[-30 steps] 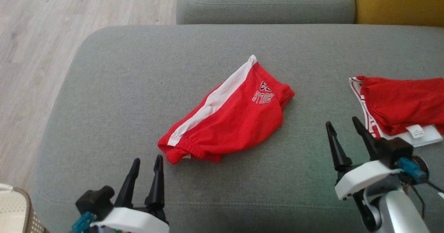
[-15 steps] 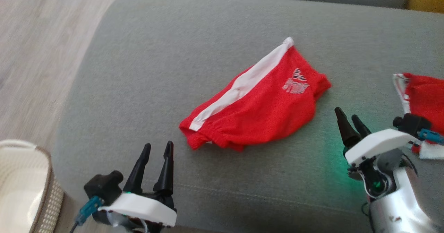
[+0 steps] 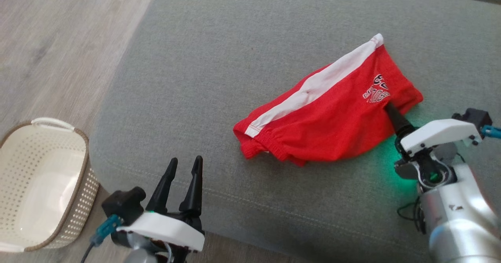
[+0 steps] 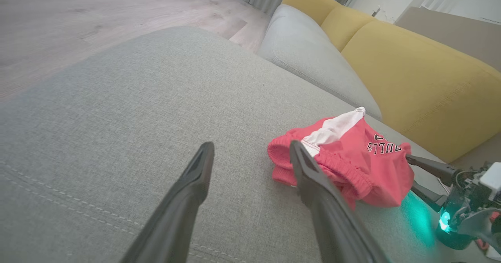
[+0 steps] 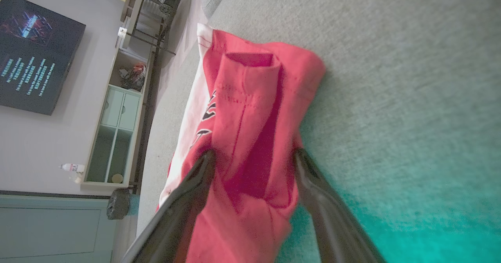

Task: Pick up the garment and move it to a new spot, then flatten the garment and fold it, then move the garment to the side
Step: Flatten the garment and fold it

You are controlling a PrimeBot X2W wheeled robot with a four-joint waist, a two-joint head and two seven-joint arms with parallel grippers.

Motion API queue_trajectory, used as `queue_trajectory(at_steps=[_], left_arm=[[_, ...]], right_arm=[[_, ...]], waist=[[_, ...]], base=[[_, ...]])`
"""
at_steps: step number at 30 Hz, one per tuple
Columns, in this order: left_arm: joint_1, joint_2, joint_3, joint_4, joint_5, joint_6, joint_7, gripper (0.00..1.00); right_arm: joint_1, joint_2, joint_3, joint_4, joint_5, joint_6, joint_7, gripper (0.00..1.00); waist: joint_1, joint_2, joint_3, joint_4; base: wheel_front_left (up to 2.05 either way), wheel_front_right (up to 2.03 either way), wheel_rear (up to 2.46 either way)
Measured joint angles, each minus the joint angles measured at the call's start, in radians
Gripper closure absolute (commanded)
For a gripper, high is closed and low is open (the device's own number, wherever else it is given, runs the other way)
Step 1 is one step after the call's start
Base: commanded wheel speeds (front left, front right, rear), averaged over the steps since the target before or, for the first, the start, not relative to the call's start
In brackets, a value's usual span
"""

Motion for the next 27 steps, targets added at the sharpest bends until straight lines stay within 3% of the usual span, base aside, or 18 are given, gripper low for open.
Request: queue_trajectory(at_steps=[7,27], left_arm=[[-0.009,-0.001,-0.012,0.000,-0.003,0.000,0.000,0.00],[-0.038,-0.002,-0.030,0.000,-0.021,0.000,0.000,0.00]], right_arm=[[-0.081,-0.010,-0.036,0.081,0.076,0.000,0.021,0.00],[-0.175,-0.019,-0.018,0.138,0.099,-0.001,0.028,0.00]], waist=[[0.0000,0.0000,0.019,0.025],[0.0000,0.0000,0.060,0.051]], base=[[0.00,0.00,0.00],[0.00,0.00,0.00]])
